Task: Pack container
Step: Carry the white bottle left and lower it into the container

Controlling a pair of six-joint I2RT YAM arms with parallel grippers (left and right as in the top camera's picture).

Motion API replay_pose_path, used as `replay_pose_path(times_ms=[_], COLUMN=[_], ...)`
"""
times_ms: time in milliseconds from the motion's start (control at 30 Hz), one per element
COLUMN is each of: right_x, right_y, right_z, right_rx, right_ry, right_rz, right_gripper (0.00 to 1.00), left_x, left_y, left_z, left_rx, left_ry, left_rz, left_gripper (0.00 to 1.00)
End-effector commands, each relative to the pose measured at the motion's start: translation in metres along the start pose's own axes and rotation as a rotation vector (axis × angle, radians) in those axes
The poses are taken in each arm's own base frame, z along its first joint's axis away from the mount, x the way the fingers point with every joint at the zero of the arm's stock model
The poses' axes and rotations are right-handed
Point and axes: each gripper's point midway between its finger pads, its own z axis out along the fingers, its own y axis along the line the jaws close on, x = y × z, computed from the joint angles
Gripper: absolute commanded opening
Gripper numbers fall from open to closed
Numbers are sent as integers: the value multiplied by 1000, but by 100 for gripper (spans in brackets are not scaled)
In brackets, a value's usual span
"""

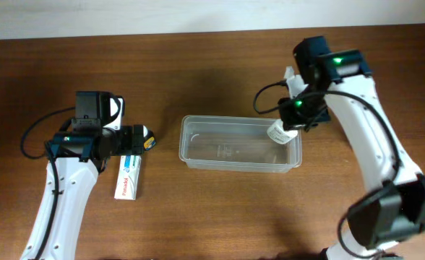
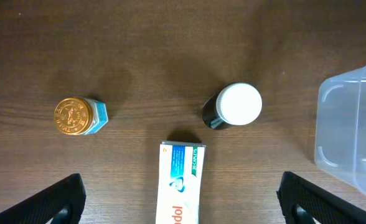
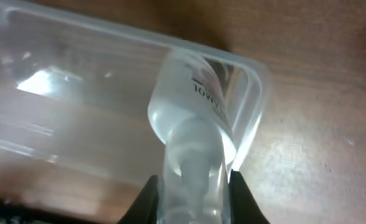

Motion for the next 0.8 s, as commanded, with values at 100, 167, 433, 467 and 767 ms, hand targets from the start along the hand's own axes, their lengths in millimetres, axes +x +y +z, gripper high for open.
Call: replay_pose_path(times_ms=[100,167,433,467,767], right_x=[-16,-16,-17,-17,-36], right_y=[-20,-23,-22,-21,-40], right_z=[26,33,34,31,-75], right_rx=[113,125,124,124,146], right_ry=[10,30,32,24,-291], right_rz=[7,8,-13,-14,54], right_gripper=[14,15,56,59,98], left_x=[-7,-7,-7,-7,-7], left_y=[1,1,1,1,1], left_z=[-4,-4,-4,-4,-4], left_rx=[7,8,8,8,7], left_ry=[-20,-19,-20,-20,-20], left_rz=[-17,-17,-17,-18,-17], left_gripper=[99,99,99,99,99])
